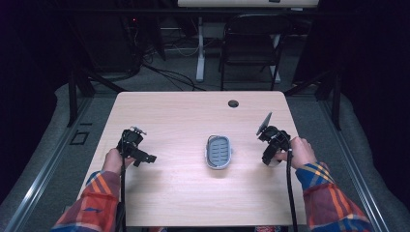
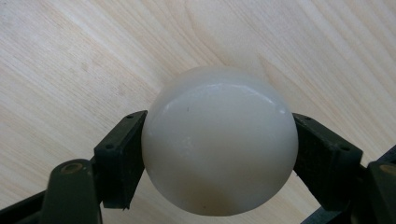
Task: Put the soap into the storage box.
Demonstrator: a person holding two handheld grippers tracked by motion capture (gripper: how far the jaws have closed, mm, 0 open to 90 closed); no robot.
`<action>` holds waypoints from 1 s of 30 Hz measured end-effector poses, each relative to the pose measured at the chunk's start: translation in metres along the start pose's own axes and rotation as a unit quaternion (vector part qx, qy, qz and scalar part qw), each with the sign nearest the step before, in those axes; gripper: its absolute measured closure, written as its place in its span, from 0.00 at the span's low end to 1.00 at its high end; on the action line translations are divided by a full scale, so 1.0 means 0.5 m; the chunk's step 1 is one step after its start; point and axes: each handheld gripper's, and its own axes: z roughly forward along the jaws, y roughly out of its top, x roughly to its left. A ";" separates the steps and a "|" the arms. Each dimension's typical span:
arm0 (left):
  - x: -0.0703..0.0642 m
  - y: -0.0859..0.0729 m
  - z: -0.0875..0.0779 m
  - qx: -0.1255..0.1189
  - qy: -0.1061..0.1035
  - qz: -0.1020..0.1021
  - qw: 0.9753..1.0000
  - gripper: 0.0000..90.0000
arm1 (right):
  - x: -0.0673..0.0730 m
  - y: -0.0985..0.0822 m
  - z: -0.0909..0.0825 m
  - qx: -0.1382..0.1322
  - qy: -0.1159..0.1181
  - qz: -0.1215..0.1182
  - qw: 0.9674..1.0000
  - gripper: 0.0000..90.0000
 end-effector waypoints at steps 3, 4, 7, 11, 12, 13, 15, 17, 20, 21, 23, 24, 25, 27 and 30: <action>0.000 0.000 0.000 0.000 -0.001 0.000 1.000 0.00 | 0.002 0.007 -0.005 0.001 0.001 -0.001 1.000 0.27; 0.000 0.000 0.000 0.000 -0.001 0.000 1.000 0.00 | 0.002 0.007 -0.005 0.001 0.001 -0.001 1.000 0.27; 0.000 0.000 0.001 0.000 -0.001 0.000 1.000 0.00 | 0.005 0.012 -0.006 -0.010 0.001 0.001 1.000 0.27; 0.000 0.000 0.001 0.001 -0.001 0.000 1.000 0.00 | 0.006 0.021 -0.014 0.006 -0.004 -0.014 1.000 0.27; 0.000 0.000 0.001 0.001 -0.001 0.000 1.000 0.00 | 0.007 0.025 -0.016 0.007 -0.004 -0.017 1.000 0.27; 0.000 0.000 0.001 0.001 -0.001 0.000 1.000 0.00 | 0.008 0.026 -0.018 0.010 -0.004 -0.017 1.000 0.27; -0.001 0.001 0.001 0.002 -0.001 0.000 1.000 0.00 | 0.009 0.028 -0.017 0.003 -0.004 -0.019 1.000 0.27; -0.001 0.001 0.001 0.002 -0.001 0.001 1.000 0.00 | 0.011 0.032 -0.019 0.006 -0.004 -0.019 1.000 0.27; 0.000 0.000 0.001 0.002 -0.002 0.001 1.000 0.00 | 0.011 0.038 -0.024 0.014 -0.006 -0.031 0.999 0.27; 0.001 0.000 0.002 0.001 -0.002 0.000 1.000 0.00 | 0.015 0.037 -0.020 -0.001 -0.002 -0.018 1.000 0.27; -0.001 0.001 0.001 0.002 0.000 0.001 1.000 0.00 | 0.016 0.042 -0.023 0.001 -0.002 -0.023 1.000 0.27; -0.001 0.001 0.001 0.002 0.000 0.001 1.000 0.00 | 0.016 0.044 -0.025 0.004 -0.006 -0.028 1.000 0.27; -0.002 0.002 0.003 0.002 -0.004 0.003 1.000 0.00 | 0.019 0.044 -0.024 -0.006 -0.002 -0.021 1.000 0.27; -0.002 0.002 0.003 0.002 -0.003 0.003 1.000 0.00 | 0.020 0.050 -0.030 0.004 -0.004 -0.028 1.000 0.27; -0.001 0.001 0.002 0.002 -0.002 0.001 1.000 0.00 | 0.022 0.054 -0.033 0.004 -0.005 -0.031 0.999 0.27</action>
